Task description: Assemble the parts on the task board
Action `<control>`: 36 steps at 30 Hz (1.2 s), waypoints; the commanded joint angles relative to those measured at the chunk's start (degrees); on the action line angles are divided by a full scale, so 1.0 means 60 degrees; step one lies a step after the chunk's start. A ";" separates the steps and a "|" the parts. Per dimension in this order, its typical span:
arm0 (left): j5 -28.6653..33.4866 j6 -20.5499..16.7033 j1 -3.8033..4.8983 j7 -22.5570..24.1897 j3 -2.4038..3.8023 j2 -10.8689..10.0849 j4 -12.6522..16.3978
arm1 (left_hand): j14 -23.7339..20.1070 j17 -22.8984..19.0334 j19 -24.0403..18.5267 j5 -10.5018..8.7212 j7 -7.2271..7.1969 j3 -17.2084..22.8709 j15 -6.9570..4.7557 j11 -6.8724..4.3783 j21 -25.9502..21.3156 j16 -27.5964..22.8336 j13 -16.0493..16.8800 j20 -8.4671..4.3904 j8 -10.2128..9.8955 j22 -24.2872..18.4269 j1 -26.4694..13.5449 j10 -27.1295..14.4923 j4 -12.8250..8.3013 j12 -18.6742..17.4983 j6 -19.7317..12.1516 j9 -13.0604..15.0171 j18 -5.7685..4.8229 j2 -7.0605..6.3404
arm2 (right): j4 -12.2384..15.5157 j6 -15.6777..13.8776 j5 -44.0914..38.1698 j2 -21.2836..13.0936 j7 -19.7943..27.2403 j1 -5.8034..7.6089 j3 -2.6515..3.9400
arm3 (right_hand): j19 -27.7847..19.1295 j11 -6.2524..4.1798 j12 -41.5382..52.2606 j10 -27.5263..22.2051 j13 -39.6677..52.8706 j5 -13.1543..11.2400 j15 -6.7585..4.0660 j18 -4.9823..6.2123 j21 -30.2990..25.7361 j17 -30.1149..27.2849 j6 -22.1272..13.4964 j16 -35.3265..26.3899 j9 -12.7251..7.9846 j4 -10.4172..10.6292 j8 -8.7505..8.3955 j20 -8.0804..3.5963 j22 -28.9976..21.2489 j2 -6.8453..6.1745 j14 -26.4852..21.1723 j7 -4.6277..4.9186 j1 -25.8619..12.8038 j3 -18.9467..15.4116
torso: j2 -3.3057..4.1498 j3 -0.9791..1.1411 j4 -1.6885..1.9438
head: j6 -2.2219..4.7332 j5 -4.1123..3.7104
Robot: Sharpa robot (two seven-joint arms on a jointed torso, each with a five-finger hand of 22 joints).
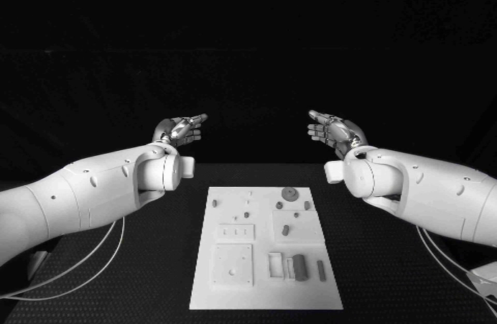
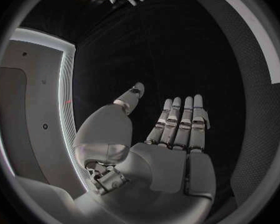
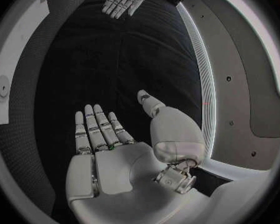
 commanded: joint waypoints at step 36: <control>-0.1522 0.2695 0.0489 -0.0738 -0.0454 -0.0865 0.1177 | 0.3585 0.1159 0.2353 0.0066 -0.0176 0.0707 -0.0711 -0.0385 0.1055 0.1561 0.0858 -0.0922 0.1077 0.0737 0.1991 0.3770 -0.0761 0.1336 0.3102 -0.0019 0.0085 0.0193 | -0.1610 0.2810 -1.2764 0.0442 -0.1719 0.0642 -0.0258 | 0.6409 -0.0996 0.1448 0.5112 0.0623 0.0074 -0.1751 0.1984 0.1636 0.1829 0.5249 0.2883 0.1317 -0.1863 0.2096 -0.0362 0.1225 -0.0876 0.6112 0.0259 0.3124 0.1444 | 0.0574 0.0213 0.0233 | 0.0506 -0.0228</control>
